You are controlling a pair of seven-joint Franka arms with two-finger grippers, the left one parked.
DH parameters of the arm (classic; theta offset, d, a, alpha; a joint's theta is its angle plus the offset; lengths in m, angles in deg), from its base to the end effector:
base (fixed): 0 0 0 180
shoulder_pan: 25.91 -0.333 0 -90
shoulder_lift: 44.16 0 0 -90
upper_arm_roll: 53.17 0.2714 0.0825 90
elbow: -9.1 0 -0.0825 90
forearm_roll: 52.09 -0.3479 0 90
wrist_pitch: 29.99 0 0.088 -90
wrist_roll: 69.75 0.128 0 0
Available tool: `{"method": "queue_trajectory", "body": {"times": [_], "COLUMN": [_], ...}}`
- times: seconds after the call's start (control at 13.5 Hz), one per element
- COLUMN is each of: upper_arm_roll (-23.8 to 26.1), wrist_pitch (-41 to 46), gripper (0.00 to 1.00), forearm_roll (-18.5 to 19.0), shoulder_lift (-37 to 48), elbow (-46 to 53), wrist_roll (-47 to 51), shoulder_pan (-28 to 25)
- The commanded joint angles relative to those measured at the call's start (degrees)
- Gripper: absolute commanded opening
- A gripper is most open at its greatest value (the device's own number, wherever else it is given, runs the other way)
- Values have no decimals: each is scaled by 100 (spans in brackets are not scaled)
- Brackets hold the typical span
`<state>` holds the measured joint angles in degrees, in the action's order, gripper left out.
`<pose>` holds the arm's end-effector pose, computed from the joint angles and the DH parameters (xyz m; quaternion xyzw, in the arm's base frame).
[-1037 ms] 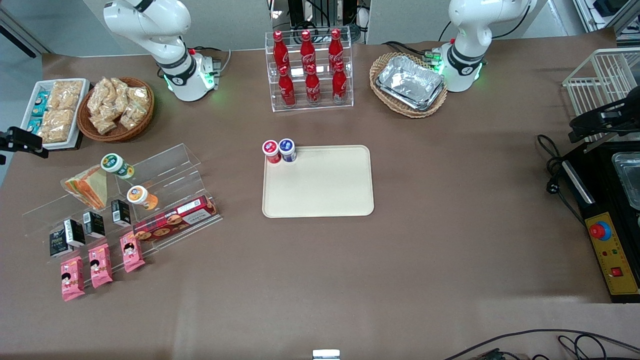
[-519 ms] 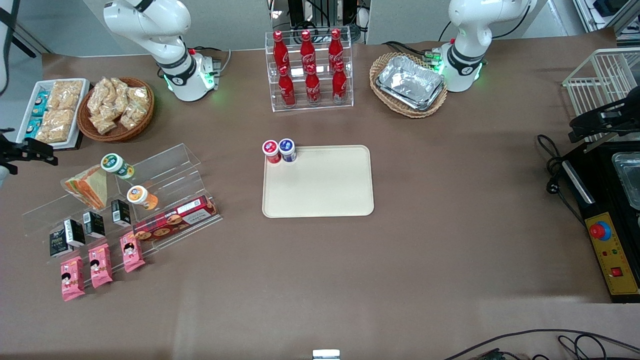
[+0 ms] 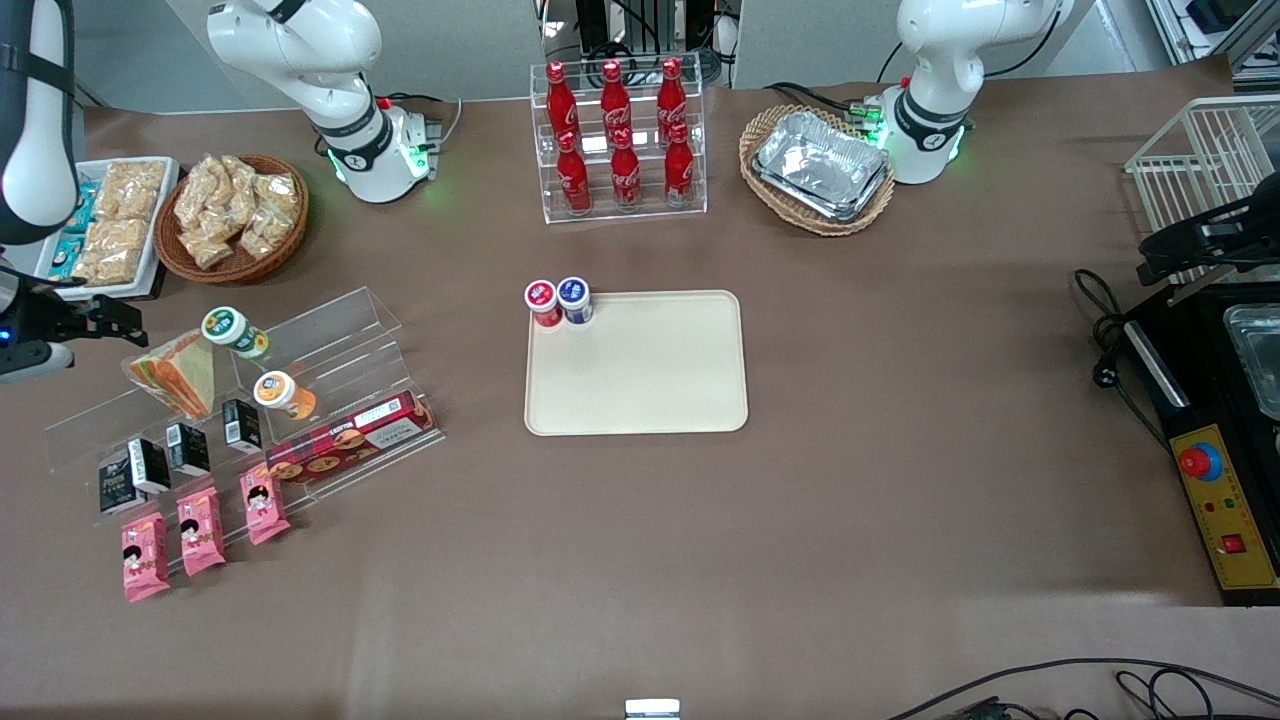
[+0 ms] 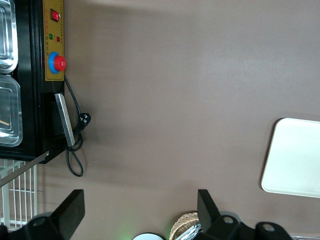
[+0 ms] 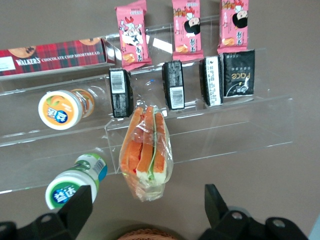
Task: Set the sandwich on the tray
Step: 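Close the right gripper on the wrapped orange sandwich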
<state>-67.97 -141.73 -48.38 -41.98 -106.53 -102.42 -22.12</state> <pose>0.4799 -0.1680 0.4135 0.9904 0.1350 -0.0248 0.0159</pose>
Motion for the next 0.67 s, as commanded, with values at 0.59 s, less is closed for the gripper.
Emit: {"method": "queue_trajectory", "body": {"times": [0.59], "upper_arm_roll": [-23], "wrist_pitch": [-1420], "gripper": [94], "forearm_roll": [-28], "shoulder_lift": [-42], "elbow": [-988], "wrist_roll": [-55], "shoulder_pan": [16]}}
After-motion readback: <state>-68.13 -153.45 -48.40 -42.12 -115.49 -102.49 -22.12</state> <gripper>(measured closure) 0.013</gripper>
